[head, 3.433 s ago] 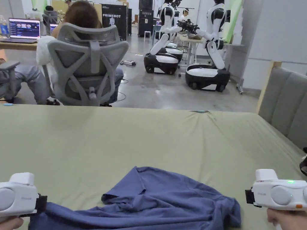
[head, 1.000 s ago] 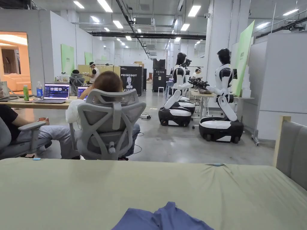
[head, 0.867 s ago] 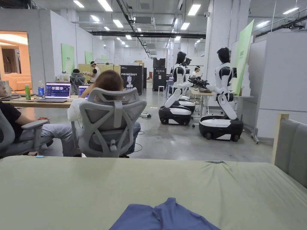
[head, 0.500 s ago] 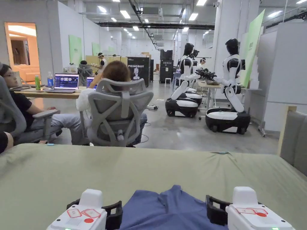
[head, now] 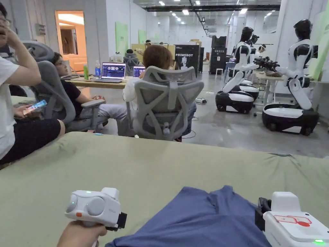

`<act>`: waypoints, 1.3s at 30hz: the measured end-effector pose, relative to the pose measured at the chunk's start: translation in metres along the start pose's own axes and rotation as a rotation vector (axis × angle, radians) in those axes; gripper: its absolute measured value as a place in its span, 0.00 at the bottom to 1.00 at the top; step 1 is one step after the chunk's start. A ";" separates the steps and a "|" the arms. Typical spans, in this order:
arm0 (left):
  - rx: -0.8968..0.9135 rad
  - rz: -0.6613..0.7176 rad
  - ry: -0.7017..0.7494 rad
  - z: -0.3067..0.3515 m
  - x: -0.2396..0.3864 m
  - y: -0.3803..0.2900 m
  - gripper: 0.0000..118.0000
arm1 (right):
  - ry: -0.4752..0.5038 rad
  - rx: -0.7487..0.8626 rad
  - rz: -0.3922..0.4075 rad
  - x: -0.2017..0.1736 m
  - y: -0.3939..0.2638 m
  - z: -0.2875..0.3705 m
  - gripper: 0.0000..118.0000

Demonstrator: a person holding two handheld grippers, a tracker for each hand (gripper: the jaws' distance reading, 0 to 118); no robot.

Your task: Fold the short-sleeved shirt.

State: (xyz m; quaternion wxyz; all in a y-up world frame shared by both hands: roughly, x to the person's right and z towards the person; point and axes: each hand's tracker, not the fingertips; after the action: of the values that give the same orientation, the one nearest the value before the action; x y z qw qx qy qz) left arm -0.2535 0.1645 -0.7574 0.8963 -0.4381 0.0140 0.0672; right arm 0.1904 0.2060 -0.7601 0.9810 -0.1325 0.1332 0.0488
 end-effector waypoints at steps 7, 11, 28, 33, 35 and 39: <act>-0.059 0.144 -0.053 -0.042 -0.027 -0.017 0.90 | 0.015 -0.044 0.010 -0.002 -0.011 -0.013 0.00; -0.134 0.185 -0.060 -0.073 -0.028 -0.026 0.69 | 0.016 -0.067 0.019 0.000 -0.012 -0.022 0.00; 0.142 0.010 -0.029 -0.028 0.001 -0.042 0.03 | -0.031 -0.495 -0.029 0.136 0.004 -0.258 0.18; 0.148 0.025 -0.038 -0.031 0.002 -0.042 0.03 | -0.005 -0.602 -0.116 0.155 -0.034 -0.324 0.93; 0.140 0.025 -0.039 -0.031 0.002 -0.041 0.03 | -0.023 -0.614 -0.105 0.154 -0.047 -0.338 0.91; 0.123 0.025 -0.033 -0.036 0.001 -0.039 0.03 | -0.021 -0.741 -0.103 0.150 -0.071 -0.347 0.64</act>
State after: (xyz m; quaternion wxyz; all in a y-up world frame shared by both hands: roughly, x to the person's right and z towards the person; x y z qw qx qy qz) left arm -0.2460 0.1129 -0.7493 0.9207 -0.3809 0.0089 0.0846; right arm 0.2573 0.0516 -1.1065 0.8691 -0.4844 0.0896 0.0455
